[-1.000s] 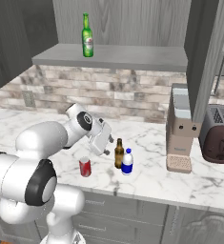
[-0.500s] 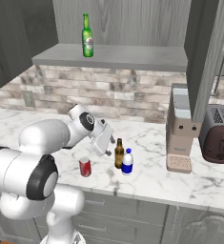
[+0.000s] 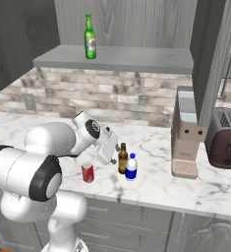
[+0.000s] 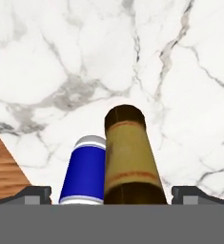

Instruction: Sort all alcoholic drinks to one cabinet, and non-alcoholic drinks to the other.

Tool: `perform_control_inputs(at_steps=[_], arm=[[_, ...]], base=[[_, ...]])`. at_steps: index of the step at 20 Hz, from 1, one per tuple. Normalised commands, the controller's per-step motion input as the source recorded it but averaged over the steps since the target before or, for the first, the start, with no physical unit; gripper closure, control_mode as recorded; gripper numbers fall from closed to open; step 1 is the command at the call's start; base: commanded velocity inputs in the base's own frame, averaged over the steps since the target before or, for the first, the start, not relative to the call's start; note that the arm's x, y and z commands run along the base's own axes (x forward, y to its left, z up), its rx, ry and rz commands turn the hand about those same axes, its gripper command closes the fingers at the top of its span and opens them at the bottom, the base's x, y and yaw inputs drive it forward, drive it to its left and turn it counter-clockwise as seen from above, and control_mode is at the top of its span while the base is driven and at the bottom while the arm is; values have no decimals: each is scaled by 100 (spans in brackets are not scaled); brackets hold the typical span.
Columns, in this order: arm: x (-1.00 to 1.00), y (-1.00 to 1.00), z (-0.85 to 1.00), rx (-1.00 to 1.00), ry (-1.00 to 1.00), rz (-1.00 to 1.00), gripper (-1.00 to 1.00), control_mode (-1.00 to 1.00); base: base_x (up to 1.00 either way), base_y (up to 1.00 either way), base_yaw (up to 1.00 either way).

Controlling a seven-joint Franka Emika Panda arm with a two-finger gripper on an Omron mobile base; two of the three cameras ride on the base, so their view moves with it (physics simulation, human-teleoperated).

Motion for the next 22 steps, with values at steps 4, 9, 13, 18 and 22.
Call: perform_control_inputs(at_steps=[4,9,13,18,22], arm=[[1,-6,-5,0,0,0,-100,-100],[8,-1,-5,0,0,1,-100,-100],[10,-6,-8,0,2,2,-100,-100],[10,-8,-10,0,2,2,-100,-100],[9,-7,-6,0,2,2,-100,-100]], base=[[0,0,0],[0,0,0],[0,0,0],[0,0,0],[0,0,0]])
